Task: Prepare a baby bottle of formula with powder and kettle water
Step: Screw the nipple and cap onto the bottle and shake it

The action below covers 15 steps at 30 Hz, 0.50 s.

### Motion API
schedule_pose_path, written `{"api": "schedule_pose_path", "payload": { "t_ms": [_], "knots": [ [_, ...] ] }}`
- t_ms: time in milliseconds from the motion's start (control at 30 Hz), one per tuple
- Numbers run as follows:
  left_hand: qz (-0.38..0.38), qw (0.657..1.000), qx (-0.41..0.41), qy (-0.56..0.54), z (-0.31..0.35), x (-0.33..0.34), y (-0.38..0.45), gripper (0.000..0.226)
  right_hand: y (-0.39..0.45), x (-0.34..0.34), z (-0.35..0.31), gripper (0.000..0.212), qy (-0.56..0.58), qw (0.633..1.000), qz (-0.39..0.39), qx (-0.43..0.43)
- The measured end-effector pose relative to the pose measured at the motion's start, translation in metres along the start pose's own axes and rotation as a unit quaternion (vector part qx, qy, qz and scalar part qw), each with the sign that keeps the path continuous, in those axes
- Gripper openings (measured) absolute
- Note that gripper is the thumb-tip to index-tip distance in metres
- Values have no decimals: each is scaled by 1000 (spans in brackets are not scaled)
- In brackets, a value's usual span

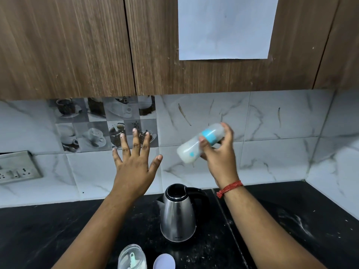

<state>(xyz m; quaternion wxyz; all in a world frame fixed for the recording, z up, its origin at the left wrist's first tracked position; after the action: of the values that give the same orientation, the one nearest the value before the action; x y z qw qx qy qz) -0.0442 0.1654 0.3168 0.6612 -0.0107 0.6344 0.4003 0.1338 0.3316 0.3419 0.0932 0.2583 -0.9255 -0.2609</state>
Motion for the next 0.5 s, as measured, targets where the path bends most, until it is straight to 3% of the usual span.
{"api": "schedule_pose_path", "payload": {
  "t_ms": [67, 133, 267, 367, 500],
  "knots": [
    [1, 1000, 3, 5, 1, 1, 0, 74, 2, -2, 0, 69, 27, 1000, -3, 16],
    [2, 1000, 8, 10, 1, 1, -1, 74, 0, 6, 0, 70, -32, 994, -98, 27],
    [3, 1000, 4, 1, 0, 1, 0, 74, 1, -1, 0, 70, 24, 999, -12, 16],
    [2, 1000, 9, 12, 1, 1, -3, 75, -1, 8, -2, 68, -50, 992, -113, 22],
    [5, 1000, 6, 7, 1, -1, -2, 75, 2, -1, -5, 66, 15, 1000, 16, -13]
  ]
}}
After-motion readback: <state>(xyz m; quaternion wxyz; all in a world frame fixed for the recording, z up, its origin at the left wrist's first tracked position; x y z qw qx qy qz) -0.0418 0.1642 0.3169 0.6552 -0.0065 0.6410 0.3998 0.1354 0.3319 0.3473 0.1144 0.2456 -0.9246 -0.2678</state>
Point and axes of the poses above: each hand's wrist, its own y-axis towards the middle knuckle, its own x-axis out of the palm, z = x × y, the point moved 3 cm from there along y, towards the middle knuckle, and after that the axes turned 4 degrees about -z, right-handed, at the moved point
